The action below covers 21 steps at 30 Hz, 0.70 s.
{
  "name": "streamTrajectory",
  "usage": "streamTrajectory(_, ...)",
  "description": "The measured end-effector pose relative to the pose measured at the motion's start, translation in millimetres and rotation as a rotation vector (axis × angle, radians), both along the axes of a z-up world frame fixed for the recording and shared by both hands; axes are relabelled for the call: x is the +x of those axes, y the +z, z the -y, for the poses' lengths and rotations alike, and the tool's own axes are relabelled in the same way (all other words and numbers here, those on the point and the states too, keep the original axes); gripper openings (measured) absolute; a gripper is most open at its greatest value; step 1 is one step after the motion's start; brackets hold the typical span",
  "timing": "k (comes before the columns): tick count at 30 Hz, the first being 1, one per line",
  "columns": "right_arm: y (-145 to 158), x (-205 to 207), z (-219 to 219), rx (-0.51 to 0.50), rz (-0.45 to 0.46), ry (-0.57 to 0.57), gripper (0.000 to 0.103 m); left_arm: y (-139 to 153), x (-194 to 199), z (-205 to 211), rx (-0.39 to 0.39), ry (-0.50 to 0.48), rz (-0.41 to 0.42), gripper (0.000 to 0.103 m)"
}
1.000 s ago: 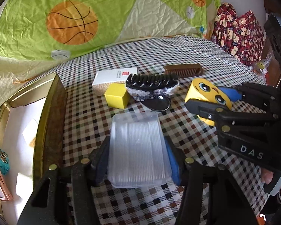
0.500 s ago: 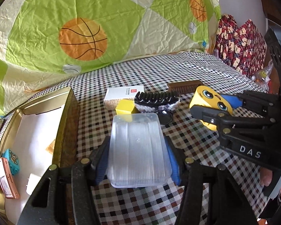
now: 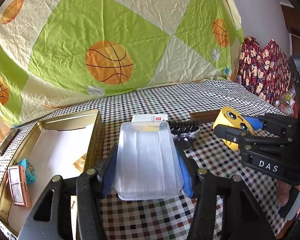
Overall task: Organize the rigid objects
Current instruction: 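Carry the clear box and yellow face block toward the gold tin with both tools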
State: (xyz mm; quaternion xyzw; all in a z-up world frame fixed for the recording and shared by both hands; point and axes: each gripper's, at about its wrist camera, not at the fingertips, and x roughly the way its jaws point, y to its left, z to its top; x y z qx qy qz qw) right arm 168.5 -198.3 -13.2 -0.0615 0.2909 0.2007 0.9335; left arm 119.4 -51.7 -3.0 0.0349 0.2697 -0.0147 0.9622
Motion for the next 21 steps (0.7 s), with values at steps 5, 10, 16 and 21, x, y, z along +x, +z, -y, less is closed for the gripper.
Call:
streamTrajectory(5, 2, -3, 1, 0.006, 0.023, -0.005, 0.045, 2, -3, -2, -0.007, 0.014, 0.023, 0.054)
streamTrajectory(10, 5, -7, 2, 0.014, 0.051, -0.012, 0.045, 5, -9, -5, -0.024, 0.029, 0.058, 0.054)
streamTrajectory(16, 8, -12, 5, 0.025, 0.080, -0.015, 0.045, 7, -14, -7, -0.030, 0.038, 0.089, 0.054)
streamTrajectory(21, 11, -16, 8, 0.035, 0.107, -0.020, 0.045, 9, -19, -9, -0.035, 0.048, 0.117, 0.054)
